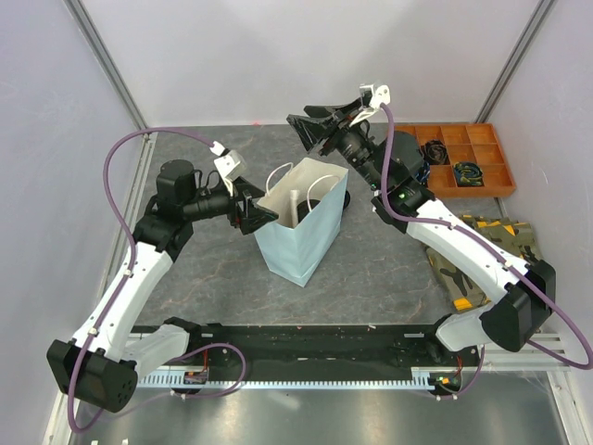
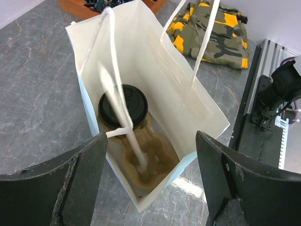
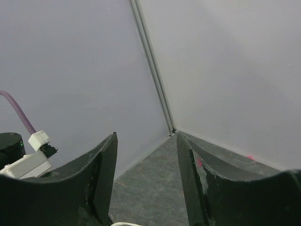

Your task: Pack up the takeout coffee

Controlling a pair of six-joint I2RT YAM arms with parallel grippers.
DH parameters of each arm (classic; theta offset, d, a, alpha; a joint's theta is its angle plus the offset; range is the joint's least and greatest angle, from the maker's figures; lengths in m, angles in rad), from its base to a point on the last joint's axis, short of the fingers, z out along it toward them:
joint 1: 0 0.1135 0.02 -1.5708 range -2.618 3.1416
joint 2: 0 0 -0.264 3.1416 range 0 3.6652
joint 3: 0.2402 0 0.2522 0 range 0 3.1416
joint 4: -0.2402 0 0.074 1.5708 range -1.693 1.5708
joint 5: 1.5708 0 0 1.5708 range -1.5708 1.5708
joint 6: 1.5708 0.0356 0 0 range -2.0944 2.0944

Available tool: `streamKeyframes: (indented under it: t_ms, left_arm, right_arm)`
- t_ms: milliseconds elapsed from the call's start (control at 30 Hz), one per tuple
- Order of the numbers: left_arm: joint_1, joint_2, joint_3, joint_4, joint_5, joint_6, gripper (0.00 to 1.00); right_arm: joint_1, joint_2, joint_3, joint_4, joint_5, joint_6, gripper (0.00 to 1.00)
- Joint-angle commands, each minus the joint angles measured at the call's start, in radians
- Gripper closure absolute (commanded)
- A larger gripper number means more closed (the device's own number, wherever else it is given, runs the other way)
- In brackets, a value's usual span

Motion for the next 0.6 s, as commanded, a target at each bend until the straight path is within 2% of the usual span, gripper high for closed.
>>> streamKeyframes:
  t_ms: [0, 300, 400, 467, 500, 567]
  left_arm:
    - [-0.003, -0.013, 0.001, 0.041, 0.009, 0.007, 0.17]
    - [-0.002, -0.04, 0.021, 0.029, 0.028, 0.017, 0.15]
    - [-0.002, -0.049, 0.027, 0.016, -0.006, 0.012, 0.11]
    - [0.004, -0.043, 0.05, 0.013, -0.049, -0.061, 0.05]
    - [0.023, -0.034, 0.062, 0.015, -0.029, -0.071, 0.01]
    - [0.03, -0.03, 0.101, 0.024, -0.009, -0.133, 0.0]
  right_arm:
    - [0.002, -0.031, 0.05, 0.01, 0.066, -0.079, 0.37]
    - [-0.001, -0.057, 0.066, -0.031, 0.215, -0.208, 0.15]
    - [-0.012, -0.06, 0.069, -0.061, 0.267, -0.257, 0.1]
    - [-0.028, -0.057, 0.09, -0.089, 0.293, -0.257, 0.06]
    - [-0.054, -0.056, 0.098, -0.121, 0.304, -0.246, 0.04]
    - [-0.102, -0.053, 0.116, -0.146, 0.305, -0.205, 0.02]
